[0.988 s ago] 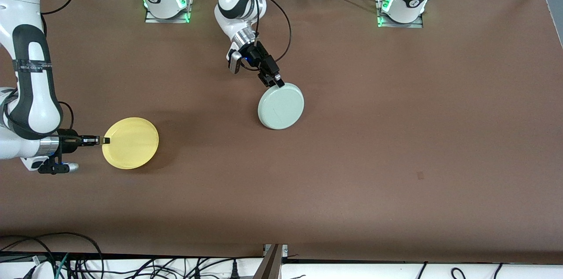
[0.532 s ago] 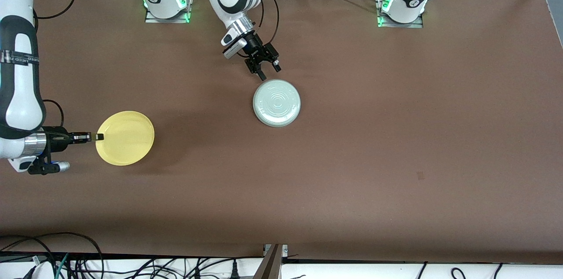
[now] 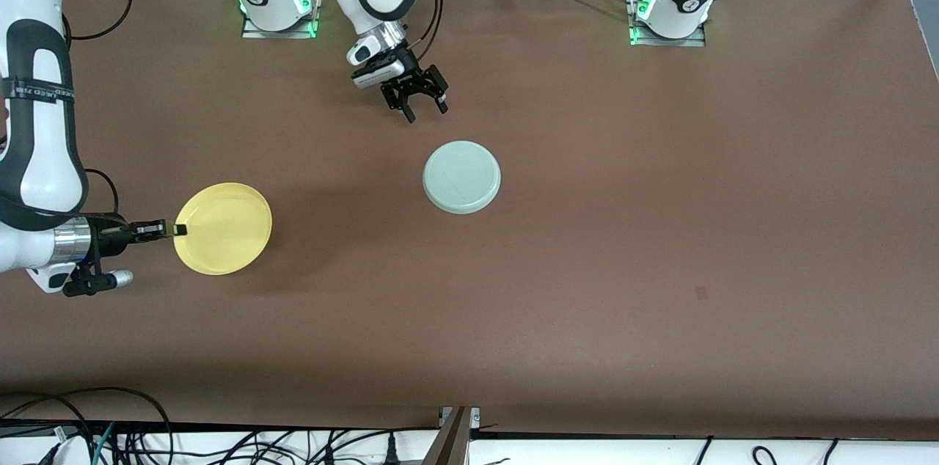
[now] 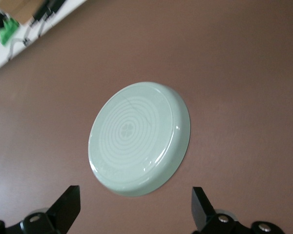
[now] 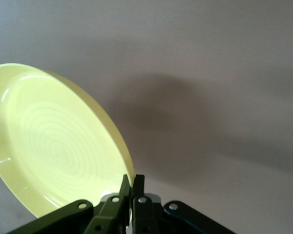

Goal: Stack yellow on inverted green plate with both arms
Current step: 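Lift the yellow plate while the left gripper withdraws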

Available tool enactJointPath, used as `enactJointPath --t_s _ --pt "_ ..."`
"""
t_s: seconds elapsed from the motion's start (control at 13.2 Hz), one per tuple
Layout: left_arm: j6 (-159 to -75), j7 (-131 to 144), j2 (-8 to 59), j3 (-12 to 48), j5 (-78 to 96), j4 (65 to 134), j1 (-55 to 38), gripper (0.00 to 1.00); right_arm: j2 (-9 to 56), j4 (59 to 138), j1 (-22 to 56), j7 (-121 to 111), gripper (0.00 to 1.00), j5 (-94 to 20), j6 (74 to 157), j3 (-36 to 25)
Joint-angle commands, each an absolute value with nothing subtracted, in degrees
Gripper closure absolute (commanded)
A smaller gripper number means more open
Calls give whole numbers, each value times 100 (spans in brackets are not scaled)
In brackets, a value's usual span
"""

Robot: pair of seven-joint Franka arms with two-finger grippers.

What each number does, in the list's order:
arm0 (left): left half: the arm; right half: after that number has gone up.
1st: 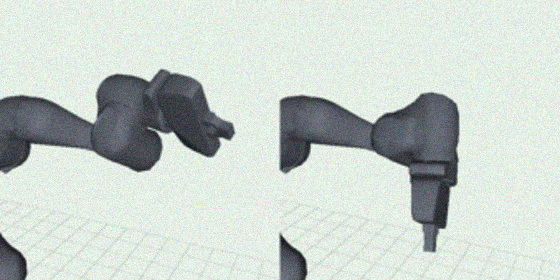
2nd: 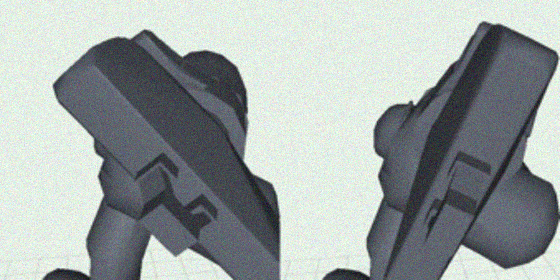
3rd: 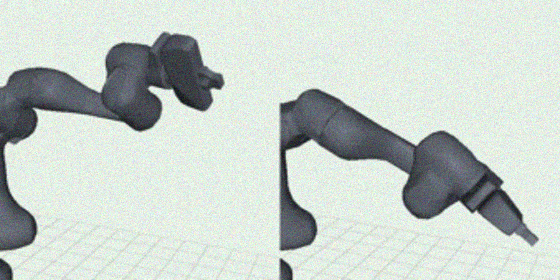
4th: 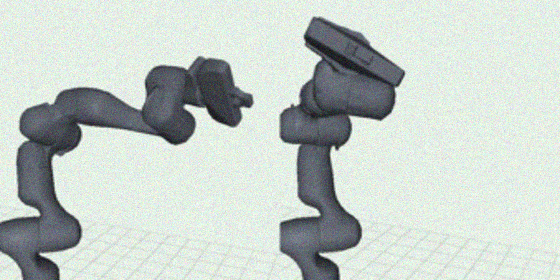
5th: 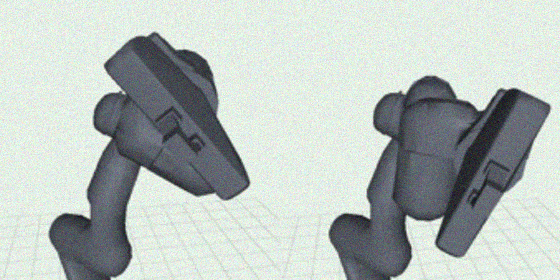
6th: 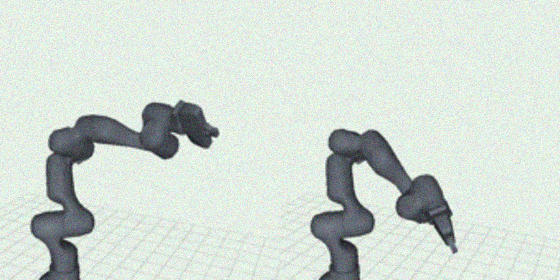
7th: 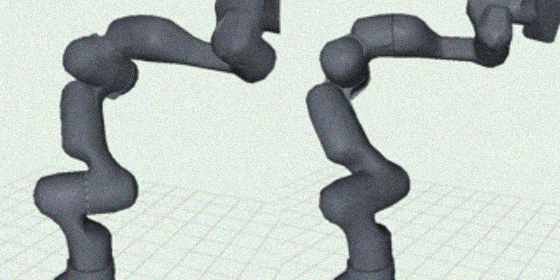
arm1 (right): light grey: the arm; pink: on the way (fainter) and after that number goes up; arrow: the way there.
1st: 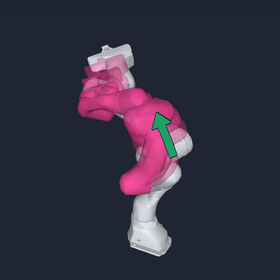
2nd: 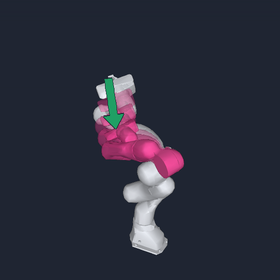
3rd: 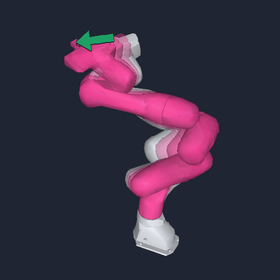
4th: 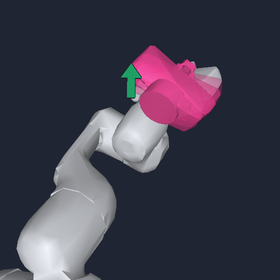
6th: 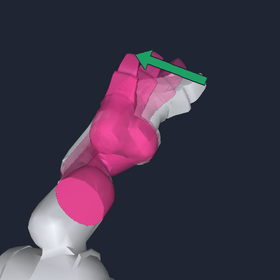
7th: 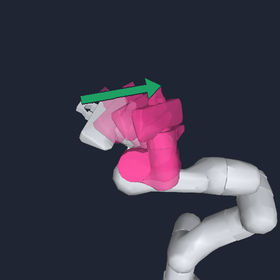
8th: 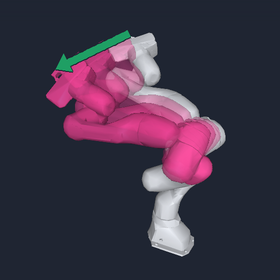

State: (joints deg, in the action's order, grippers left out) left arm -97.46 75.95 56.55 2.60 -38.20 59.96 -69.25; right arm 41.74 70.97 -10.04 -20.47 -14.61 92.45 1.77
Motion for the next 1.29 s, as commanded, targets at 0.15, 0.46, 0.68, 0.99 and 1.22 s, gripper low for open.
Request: enactJointPath --t_s 0.15,0.46,0.68,0.99,1.22 --pt "-10063 6584 4941 431 -2533 5994 -5689 0 4122 7225 -836 -2127 100 -1521 9123 264" --pt "-10011 5575 4221 422 -1286 6003 -4688 0 4157 7242 -344 -2066 100 -1529 9246 264" --pt "-9845 4802 3728 404 -967 6038 -4045 0 4157 7374 -54 -1786 100 -1721 9378 272" --pt "-9124 3501 3148 404 -880 6029 -3202 0 4140 7575 666 -811 100 -1872 9746 264" --pt "-8598 2673 2639 404 -537 6047 -2489 0 4009 8145 1133 -406 100 -1986 10369 272"
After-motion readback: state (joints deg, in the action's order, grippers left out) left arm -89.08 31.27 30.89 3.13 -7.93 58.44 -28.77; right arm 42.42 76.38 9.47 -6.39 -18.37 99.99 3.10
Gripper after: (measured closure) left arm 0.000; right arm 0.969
